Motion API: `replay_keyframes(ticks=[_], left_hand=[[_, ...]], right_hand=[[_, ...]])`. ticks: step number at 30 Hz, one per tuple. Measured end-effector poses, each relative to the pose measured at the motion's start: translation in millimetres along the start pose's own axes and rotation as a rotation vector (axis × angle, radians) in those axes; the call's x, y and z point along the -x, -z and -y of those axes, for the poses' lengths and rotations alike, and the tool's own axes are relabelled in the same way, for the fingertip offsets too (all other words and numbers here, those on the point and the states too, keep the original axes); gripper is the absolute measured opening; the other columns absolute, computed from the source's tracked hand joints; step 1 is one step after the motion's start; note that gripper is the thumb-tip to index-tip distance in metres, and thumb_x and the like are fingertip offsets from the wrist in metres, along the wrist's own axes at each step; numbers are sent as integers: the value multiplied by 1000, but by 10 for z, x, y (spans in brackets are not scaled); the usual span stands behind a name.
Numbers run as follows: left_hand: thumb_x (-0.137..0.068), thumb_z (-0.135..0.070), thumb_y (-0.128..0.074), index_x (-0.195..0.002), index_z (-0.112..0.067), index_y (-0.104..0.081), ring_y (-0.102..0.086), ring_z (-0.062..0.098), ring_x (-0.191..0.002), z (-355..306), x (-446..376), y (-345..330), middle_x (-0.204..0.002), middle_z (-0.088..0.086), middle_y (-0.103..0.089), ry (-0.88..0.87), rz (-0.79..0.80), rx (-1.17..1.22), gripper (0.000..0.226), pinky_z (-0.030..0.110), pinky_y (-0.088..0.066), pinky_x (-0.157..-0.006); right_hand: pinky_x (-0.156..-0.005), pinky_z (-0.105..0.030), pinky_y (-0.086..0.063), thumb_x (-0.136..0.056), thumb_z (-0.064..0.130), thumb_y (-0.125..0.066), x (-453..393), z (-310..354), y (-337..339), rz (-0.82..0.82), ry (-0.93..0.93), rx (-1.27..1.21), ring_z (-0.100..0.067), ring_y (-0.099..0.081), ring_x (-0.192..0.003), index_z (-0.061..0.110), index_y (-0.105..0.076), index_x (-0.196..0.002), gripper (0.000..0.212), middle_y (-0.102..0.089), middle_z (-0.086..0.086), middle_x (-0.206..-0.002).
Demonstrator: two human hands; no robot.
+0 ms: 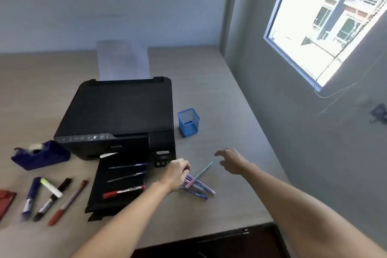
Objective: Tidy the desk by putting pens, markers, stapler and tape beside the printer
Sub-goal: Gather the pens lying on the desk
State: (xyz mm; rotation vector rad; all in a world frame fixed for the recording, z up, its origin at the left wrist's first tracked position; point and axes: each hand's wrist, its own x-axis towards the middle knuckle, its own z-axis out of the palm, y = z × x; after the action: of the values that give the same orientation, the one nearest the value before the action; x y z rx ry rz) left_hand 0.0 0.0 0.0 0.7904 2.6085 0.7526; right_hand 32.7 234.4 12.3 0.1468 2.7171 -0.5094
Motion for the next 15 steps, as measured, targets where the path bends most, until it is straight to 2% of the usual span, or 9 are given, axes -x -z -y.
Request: replay_keyframes(ticks=[3,6,8,10,12,15], left_hand=[[-86,-12,-54,-93,-13,-67,-63,25,-101,234,178,-253,-104,5,-68,85,64,-68,15,26,-47,-82],[-87,-14,-54,-110,-20,-63,-56,20,-115,334,276,-355,-121,-1,-63,133,98,-133,25,31,-48,-93],[-88,-16,-56,-114,-21,-60,-53,19,-120,333,261,-370,-127,-1,-59,132,128,-176,27,32,-47,-94],[-86,-20,-60,-114,-21,-59,-52,19,-120,358,243,-412,-127,-1,-57,133,164,-230,28,32,-47,-92],[-85,-26,-62,-111,-19,-58,-51,20,-120,365,237,-430,-124,1,-56,134,220,-285,27,35,-47,-91],[-85,-31,-62,-104,-13,-59,-52,22,-117,426,260,-465,-116,5,-58,96,252,-376,26,39,-49,-88]], right_hand=[[-101,-34,-41,-80,-11,-44,-24,182,-333,99,76,-27,-33,-51,-122,18,-57,-130,59,-51,-16,-132],[-92,-39,-50,-76,-13,-39,-80,305,-577,121,135,-1,-36,-50,-117,20,-59,-127,64,-48,-18,-125],[-85,-40,-51,-79,-10,-38,-128,307,-637,103,129,33,-34,-50,-112,19,-61,-123,58,-47,-17,-120],[-81,-39,-52,-81,-4,-42,-136,316,-674,104,116,54,-36,-53,-106,15,-65,-112,43,-47,-17,-112],[-76,-38,-50,-82,2,-47,-143,292,-679,117,96,60,-38,-58,-96,8,-65,-99,25,-45,-15,-101],[-72,-40,-49,-84,2,-47,-168,177,-675,113,51,62,-40,-60,-87,2,-62,-93,18,-43,-13,-92]])
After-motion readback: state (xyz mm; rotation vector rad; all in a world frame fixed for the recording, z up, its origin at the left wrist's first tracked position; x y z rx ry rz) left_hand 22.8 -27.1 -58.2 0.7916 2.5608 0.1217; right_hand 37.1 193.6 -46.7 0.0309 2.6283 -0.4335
